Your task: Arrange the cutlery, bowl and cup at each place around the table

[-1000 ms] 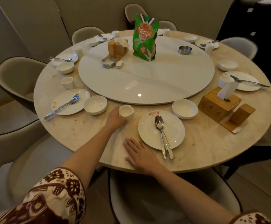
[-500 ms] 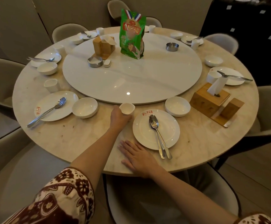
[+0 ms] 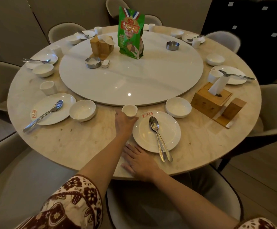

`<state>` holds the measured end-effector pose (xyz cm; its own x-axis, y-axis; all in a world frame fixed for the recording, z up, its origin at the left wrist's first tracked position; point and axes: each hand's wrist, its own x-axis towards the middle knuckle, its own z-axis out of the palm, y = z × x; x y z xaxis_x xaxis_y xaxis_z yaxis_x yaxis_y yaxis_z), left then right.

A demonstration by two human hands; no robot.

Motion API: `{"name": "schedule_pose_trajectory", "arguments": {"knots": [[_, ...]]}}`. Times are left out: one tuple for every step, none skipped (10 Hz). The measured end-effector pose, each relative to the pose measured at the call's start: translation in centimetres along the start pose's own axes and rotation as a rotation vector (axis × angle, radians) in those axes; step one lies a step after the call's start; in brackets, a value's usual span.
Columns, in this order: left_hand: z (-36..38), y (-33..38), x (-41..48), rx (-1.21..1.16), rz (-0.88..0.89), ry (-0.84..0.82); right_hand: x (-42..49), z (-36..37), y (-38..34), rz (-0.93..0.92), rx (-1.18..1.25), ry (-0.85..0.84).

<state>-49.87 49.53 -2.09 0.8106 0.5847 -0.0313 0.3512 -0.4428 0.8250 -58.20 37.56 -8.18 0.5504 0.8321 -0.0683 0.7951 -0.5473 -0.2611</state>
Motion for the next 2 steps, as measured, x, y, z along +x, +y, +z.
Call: {"name": "schedule_pose_trajectory", "arguments": {"knots": [[-0.6,0.05,-0.7,0.031,0.022,-0.029,-0.2,-0.24,-0.15,-0.003,-0.014,-0.017],[-0.76,-0.65,-1.61,0.044,0.074,-0.06,0.04,-0.45,-0.22,-0.008,-0.016,-0.027]]}}
